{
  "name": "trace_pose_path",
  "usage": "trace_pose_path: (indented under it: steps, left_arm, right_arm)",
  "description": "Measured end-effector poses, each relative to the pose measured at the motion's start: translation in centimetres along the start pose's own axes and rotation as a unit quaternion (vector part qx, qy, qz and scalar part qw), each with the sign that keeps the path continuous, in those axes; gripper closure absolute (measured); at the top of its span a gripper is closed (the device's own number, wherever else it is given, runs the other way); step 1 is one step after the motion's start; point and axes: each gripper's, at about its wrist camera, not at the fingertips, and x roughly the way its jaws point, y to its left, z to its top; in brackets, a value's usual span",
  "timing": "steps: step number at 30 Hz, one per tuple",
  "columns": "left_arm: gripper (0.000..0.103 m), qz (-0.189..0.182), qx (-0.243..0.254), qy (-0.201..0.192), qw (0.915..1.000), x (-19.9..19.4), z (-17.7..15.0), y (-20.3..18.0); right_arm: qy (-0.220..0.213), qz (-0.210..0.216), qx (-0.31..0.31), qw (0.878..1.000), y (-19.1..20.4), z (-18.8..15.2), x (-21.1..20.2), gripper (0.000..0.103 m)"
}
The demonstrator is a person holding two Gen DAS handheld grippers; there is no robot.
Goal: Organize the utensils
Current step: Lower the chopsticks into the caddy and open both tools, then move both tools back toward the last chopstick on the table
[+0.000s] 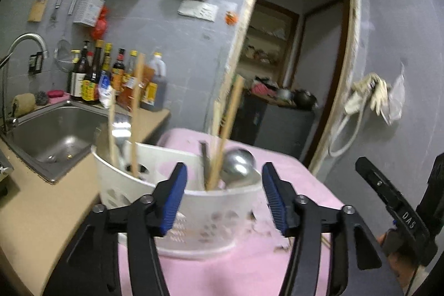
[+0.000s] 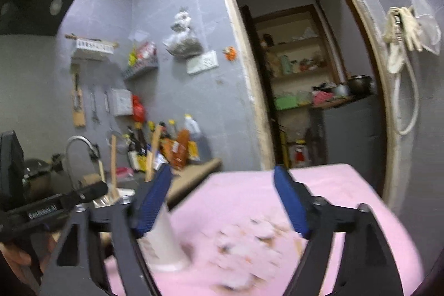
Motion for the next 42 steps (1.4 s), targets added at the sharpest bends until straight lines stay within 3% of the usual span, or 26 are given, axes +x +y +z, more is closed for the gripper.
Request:
trace_pose_path:
  steps: [6, 9, 16, 20, 31, 42]
  left_arm:
    - [0.033, -0.031, 0.033, 0.051, 0.9977, 1.9, -1.9, -4.0]
    - [0.033, -0.05, 0.053, 0.079, 0.9943, 3.1, -2.9, -6.2]
    - [0.033, -0.071, 0.111, 0.186, 0.9737, 7.5, -5.5, -10.9]
    - [0.033, -0.067, 0.114, 0.232, 0.9636, 9.7, -6.4, -11.9]
    - [0.033, -0.024, 0.051, 0.301, 0.9519, 12.7, -7.9, -9.1]
    - [0.033, -0.026, 0.04, 0.31, 0.9494, 12.5, -7.8, -8.8]
  right_arm:
    - [0.063, -0.069, -0.033, 0.995, -4.6, -0.5, -3.4, 0.011]
    - [0.098, -0.101, -0.051, 0.989, -6.7, -0.8, -4.7, 0.009]
    - [0.19, -0.135, -0.062, 0.97, -10.5, -2.9, -6.6, 0.009]
    - [0.24, -0.126, -0.07, 0.96, -10.9, -4.5, -6.5, 0.013]
    - [0.342, -0.067, -0.082, 0.934, -9.9, -7.2, -2.6, 0.047]
    - [0.369, -0.045, -0.107, 0.922, -8.3, -7.6, -0.7, 0.049]
